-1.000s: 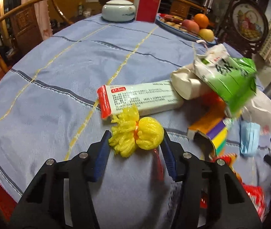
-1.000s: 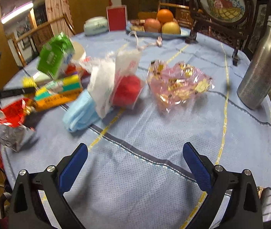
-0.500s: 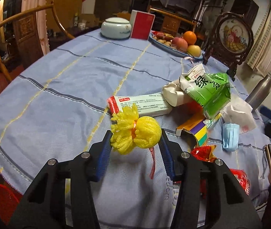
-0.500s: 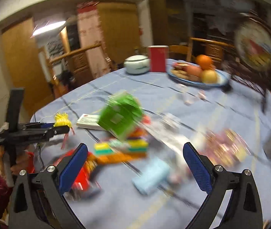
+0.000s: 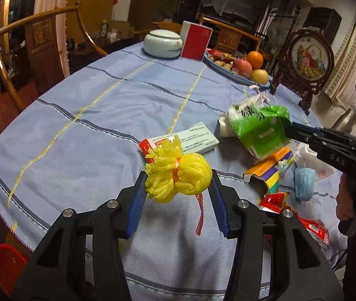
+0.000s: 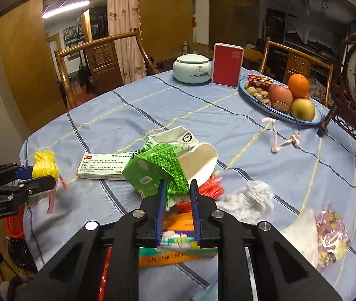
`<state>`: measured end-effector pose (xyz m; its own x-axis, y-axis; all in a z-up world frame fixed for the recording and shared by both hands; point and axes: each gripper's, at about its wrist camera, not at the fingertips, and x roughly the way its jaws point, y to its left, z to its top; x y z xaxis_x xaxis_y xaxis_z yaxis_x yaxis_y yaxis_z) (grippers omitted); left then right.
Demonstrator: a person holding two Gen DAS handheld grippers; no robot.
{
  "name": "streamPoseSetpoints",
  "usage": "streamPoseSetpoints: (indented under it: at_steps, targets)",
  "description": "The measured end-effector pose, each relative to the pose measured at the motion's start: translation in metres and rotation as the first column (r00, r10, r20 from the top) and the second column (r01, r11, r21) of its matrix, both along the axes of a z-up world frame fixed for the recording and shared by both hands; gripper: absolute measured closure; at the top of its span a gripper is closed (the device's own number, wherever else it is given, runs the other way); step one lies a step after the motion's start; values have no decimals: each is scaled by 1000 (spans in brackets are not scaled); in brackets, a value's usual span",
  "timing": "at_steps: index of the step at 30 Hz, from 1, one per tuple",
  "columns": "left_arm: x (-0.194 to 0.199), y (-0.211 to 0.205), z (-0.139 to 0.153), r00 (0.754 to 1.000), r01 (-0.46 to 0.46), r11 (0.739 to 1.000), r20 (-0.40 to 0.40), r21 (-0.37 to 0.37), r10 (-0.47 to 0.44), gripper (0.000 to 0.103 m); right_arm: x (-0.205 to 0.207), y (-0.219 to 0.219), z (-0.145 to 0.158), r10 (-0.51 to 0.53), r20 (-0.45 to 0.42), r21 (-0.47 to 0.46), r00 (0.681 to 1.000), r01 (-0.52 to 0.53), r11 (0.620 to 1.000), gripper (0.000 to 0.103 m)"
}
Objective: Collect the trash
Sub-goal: 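Grasp the green snack bag with the right tool while the left tool holds the yellow bundle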
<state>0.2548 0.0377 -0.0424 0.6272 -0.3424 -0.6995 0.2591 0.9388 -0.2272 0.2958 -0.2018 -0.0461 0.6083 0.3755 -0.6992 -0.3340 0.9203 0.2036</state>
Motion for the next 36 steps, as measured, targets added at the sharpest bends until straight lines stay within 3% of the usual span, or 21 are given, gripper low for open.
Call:
streamPoseSetpoints:
  at_steps: [12,14,16,19,20,21,23,25,27,32,36]
  targets:
    - [-20,29,16,998,-52,998,25,-20,52,54,-30,4,32,-1,61,121,998,-6,993,85]
    - [-23,35,19,997,-65,997,28,-29,66,54,-33,2,34,-8,51,151,999,1,988,87]
    - [-26,41,20,997,-75,997,35,-29,76,54,-35,1,36,-7,46,177,999,-1,984,97]
    - [-29,47,19,996,-78,996,29,-37,79,54,-31,14,30,71,-8,165,997,-69,984,96]
    - [-30,48,18,996,-79,996,25,-38,80,54,-29,19,24,84,-35,155,996,-78,985,85]
    - [-30,48,17,996,-81,996,21,-39,82,54,-28,23,18,85,-57,142,995,-76,987,56]
    - [-30,50,15,996,-82,996,17,-37,83,54,-32,25,13,78,-41,146,996,-71,987,27]
    - [-30,51,13,997,-82,996,12,-35,82,54,-40,26,16,90,-5,160,996,-88,983,21]
    - [-30,52,12,996,-83,996,12,-33,83,54,-45,30,21,140,11,181,990,-140,973,5]
    - [-30,56,10,996,-87,994,6,-60,87,54,-49,54,22,191,22,109,981,-193,975,5]
    - [-29,57,5,996,-85,995,-7,-56,85,54,-32,78,8,142,9,-71,990,-141,987,6]
